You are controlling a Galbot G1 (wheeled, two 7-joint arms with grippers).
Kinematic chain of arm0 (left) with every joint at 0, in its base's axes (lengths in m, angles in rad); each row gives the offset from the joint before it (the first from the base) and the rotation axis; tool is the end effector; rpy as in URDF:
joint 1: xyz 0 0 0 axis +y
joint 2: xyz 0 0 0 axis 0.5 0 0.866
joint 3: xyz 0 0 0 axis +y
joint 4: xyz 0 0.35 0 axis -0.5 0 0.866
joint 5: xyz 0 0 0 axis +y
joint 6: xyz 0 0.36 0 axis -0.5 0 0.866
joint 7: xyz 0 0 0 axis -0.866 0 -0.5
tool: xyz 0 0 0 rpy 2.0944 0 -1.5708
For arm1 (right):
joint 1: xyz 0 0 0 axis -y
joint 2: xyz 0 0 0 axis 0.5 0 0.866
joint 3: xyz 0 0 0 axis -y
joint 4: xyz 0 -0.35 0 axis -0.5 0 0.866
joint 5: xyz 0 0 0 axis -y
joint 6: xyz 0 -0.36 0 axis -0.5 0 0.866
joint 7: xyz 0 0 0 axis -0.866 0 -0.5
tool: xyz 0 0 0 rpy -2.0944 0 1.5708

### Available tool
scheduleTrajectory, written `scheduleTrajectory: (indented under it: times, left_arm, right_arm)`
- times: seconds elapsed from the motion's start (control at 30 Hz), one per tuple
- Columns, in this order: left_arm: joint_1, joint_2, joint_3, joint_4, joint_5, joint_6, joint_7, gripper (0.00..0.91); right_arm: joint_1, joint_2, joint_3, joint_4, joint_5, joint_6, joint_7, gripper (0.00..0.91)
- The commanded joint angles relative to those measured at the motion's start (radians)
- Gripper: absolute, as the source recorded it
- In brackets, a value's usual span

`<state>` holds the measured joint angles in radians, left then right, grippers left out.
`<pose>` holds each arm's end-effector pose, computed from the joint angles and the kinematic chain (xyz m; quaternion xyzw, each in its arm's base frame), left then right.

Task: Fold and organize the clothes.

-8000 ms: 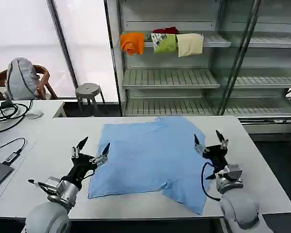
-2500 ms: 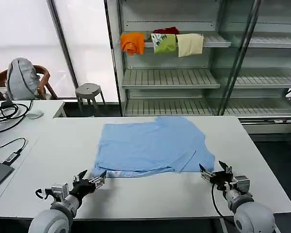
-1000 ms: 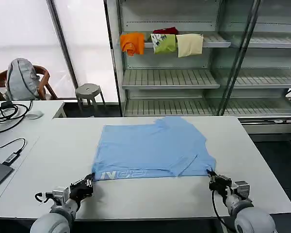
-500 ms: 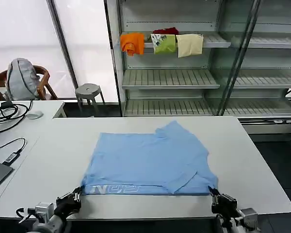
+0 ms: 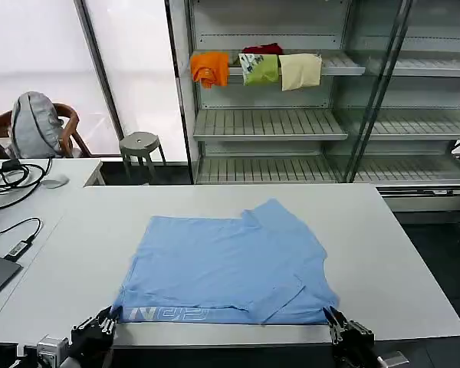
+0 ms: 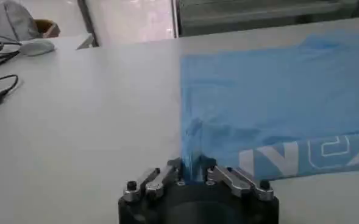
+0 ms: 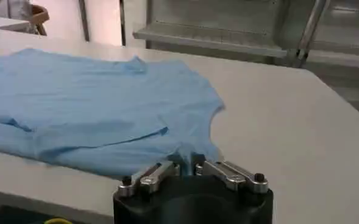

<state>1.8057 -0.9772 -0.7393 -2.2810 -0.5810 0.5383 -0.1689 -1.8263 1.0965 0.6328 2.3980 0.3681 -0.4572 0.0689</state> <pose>0.1503 0.1129 -0.2290 -0.0311 -0.9564 -0.0555 0.2852 0.1277 -0.0625 -0.2154 0.0948 -0.9711 0.0579 0.2115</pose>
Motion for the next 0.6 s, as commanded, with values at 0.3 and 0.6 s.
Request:
scheduleTrajectory:
  times: [0.3,0.6]
  left_arm:
    - [-0.371,0.069,0.134,0.151,-0.025,-0.105,0.014,0.907]
    - [-0.778,0.082,0.313,0.536,-0.100,-0.070,0.065,0.907]
  right_arm:
    - [0.799,0.048,-0.330,-0.412,0.042,-0.102,0.133,0.907]
    - [1.137,0.173,-0.449,-0.768,0.028,-0.121,0.174,0.907]
